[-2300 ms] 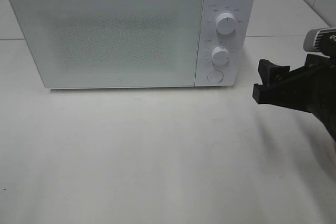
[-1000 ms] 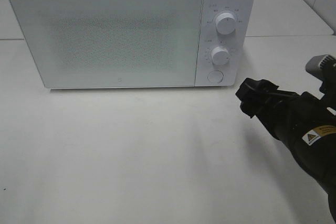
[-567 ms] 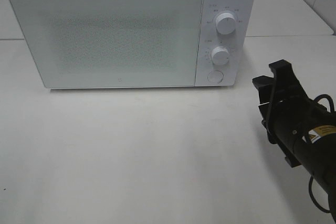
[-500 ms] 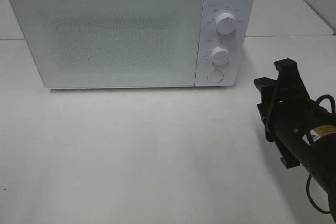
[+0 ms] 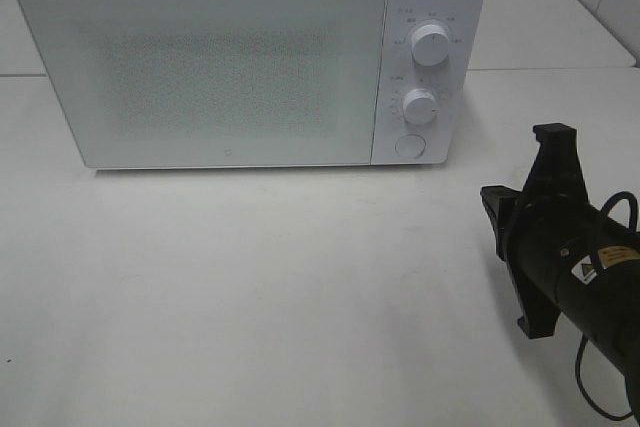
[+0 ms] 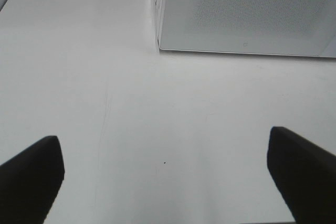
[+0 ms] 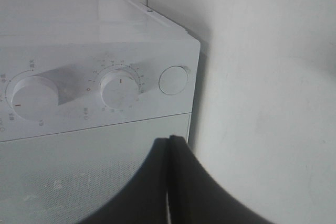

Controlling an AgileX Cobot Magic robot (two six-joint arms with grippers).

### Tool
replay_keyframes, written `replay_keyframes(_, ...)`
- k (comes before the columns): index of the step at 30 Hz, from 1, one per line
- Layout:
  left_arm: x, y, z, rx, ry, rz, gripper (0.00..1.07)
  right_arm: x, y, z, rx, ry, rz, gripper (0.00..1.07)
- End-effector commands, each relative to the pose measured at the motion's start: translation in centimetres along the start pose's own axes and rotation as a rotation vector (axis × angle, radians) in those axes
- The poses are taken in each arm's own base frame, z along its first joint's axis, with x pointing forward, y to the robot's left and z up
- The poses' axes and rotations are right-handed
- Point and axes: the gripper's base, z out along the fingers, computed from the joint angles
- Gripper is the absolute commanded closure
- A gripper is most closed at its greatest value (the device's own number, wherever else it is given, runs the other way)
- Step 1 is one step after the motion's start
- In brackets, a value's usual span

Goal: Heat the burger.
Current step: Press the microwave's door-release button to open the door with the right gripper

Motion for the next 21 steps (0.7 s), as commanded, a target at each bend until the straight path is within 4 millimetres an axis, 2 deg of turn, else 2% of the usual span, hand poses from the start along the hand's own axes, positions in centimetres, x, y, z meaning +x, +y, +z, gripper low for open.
replay_keyframes(1, 0.1, -0.1, -0.3, 0.002, -0.031, 0.0, 0.09, 0.0, -0.4, 0.1, 0.019, -0.002, 0.011, 1.07)
replay_keyframes(7, 0.1, -0.1, -0.3, 0.002, -0.031, 0.0, 0.09, 0.3, -1.3, 0.6, 0.047, -0.012, 0.032, 1.07)
replay_keyframes(16, 0.1, -0.1, -0.3, 0.002, -0.031, 0.0, 0.09, 1.8, -2.0, 2.3, 0.064, -0.015, 0.034, 1.07)
replay_keyframes(21, 0.1, -0.1, -0.3, 0.002, -0.031, 0.0, 0.09, 2.3, -1.9, 3.9, 0.055, -0.01, 0.032, 1.07)
